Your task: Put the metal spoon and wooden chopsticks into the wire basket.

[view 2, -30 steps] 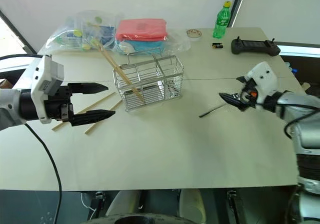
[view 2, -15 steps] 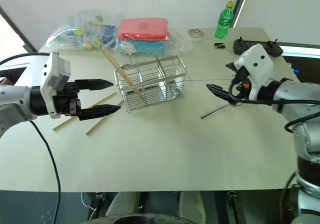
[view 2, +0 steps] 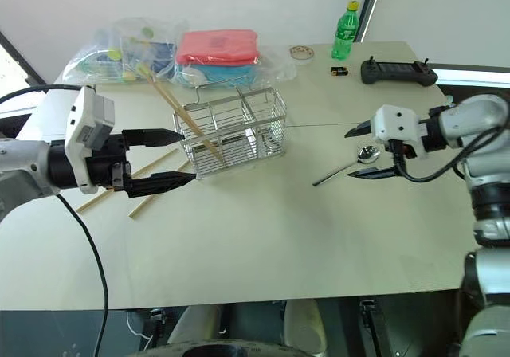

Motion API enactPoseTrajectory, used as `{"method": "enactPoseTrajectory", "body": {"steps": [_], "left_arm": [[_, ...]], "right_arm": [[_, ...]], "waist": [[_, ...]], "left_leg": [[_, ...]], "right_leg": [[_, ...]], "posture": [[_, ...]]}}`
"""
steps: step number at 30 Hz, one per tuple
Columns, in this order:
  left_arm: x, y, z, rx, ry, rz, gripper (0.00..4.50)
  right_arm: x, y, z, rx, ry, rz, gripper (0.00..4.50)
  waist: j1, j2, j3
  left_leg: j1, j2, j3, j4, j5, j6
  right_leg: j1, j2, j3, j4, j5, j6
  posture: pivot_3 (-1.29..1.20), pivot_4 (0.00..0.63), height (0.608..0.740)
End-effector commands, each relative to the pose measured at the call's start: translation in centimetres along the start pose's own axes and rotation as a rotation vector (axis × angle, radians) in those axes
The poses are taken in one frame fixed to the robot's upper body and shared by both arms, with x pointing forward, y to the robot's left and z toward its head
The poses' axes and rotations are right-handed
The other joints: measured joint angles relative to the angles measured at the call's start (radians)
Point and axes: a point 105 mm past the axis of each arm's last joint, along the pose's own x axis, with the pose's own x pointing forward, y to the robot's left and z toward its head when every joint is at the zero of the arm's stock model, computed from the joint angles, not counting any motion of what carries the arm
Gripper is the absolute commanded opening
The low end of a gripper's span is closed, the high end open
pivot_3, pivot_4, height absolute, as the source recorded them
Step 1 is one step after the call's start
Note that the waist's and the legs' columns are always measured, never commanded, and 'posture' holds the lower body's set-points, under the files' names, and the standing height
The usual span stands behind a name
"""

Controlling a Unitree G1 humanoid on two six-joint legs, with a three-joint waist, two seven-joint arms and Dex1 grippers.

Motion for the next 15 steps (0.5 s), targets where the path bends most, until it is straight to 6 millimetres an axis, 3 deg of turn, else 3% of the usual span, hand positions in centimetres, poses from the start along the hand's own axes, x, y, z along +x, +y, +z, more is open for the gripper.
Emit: {"method": "enactPoseTrajectory", "body": {"steps": [1, 8, 15], "left_arm": [[-0.6, -0.9, 1.3, 0.051, 0.009, -0.033, 4.31], [-0.6, -0.7, 1.8, 0.078, 0.033, -0.044, 4.31], [-0.7, -0.8, 2.2, 0.086, 0.033, -0.037, 4.31]], "right_arm": [[0.4, -1.0, -0.1, -0.073, 0.039, 0.03, 4.5], [2.2, -0.5, -1.4, -0.11, 0.113, 0.156, 4.5], [1.7, 0.0, -2.6, -0.219, 0.236, 0.246, 4.5]], "waist": [[0.002, 0.0, 0.0], [0.004, 0.0, 0.001], [-0.004, 0.001, 0.001]], "left_leg": [[0.0, 0.0, 0.0, 0.0, 0.0, 0.0], [0.0, -0.001, -0.001, 0.0, 0.001, -0.002], [0.001, -0.001, -0.001, 0.0, 0.001, -0.002]], "right_leg": [[0.0, 0.0, 0.0, 0.0, 0.0, 0.0], [0.001, 0.0, 0.0, 0.0, 0.0, 0.0], [0.0, 0.0, 0.001, 0.001, 0.001, 0.002]], "posture": [[0.0, 0.15, 0.692], [0.0, 0.15, 0.692], [0.0, 0.15, 0.692]]}}
